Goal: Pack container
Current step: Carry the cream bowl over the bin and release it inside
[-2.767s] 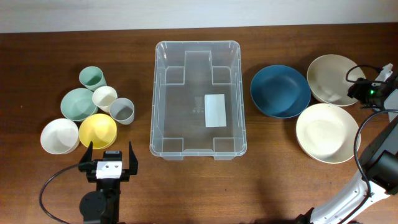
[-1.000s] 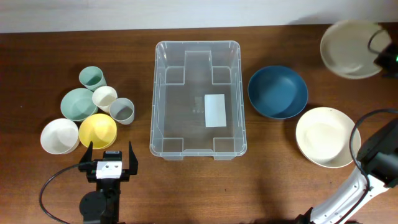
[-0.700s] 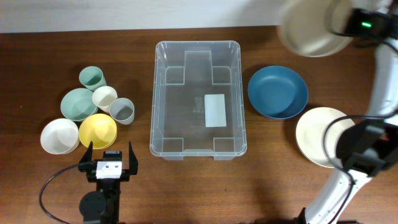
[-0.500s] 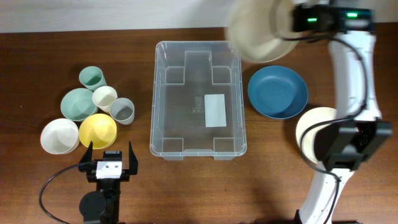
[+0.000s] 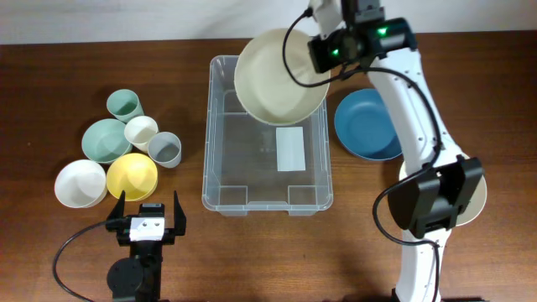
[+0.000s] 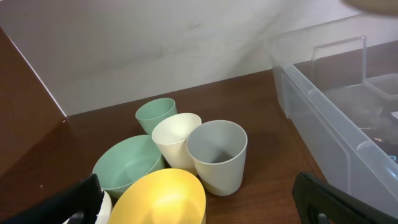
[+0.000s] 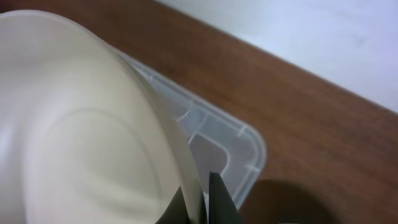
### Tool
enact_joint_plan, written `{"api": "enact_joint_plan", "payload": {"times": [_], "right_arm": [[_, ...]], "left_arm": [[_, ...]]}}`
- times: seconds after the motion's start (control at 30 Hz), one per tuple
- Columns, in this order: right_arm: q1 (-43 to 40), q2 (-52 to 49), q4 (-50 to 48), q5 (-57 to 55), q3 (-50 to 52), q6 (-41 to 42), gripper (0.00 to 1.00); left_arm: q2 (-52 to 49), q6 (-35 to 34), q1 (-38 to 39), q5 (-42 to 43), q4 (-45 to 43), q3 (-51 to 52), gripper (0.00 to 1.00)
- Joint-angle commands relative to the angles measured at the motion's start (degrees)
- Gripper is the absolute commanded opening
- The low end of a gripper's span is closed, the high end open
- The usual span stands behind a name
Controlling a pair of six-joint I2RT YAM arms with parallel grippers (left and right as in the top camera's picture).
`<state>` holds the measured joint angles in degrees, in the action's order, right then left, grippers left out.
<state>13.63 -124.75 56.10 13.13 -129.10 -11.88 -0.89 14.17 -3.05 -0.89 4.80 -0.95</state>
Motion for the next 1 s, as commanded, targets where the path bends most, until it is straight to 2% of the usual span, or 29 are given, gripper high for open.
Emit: {"api": "enact_joint_plan", "payload": {"times": [0.0,0.2,0.43,0.47,0.5,0.53,0.6,0.97], "right_arm": [[1.57,1.51,-2.27,-1.62,5.51,0.09,0.04],[2.84,1.49,-11.17,-1.60,13.81,1.90,0.04],[2.91,1.27,-20.33,-1.62,14.84,3.37,0.04],[2.91,1.27,-21.38,-1.60,14.84,3.37,0.12],[2.91,1.27,-22.34,-1.60,14.84,3.37,0.33],[2.91,1.27,-22.93,-1.60,14.82,3.37,0.43],[2.91,1.29,-23.61,-1.60,14.82,3.37,0.46],[1.42,1.42,-23.82,-3.28,12.11,4.59,0.47]], "left_arm": [[0.48,0.90,0.17,-0.37,-0.09,0.42,0.99],[0.48,0.90,0.17,-0.37,-0.09,0.42,1.00],[0.48,0.90,0.17,-0.37,-0.09,0.42,0.99],[0.48,0.90,0.17,-0.37,-0.09,0.42,1.00],[0.48,0.92,0.17,-0.37,-0.09,0.42,0.99],[0.48,0.90,0.17,-0.37,-0.09,0.42,1.00],[0.48,0.90,0.17,-0.37,-0.09,0.42,0.99],[0.48,0.92,0.17,-0.37,-0.09,0.42,0.99]]}}
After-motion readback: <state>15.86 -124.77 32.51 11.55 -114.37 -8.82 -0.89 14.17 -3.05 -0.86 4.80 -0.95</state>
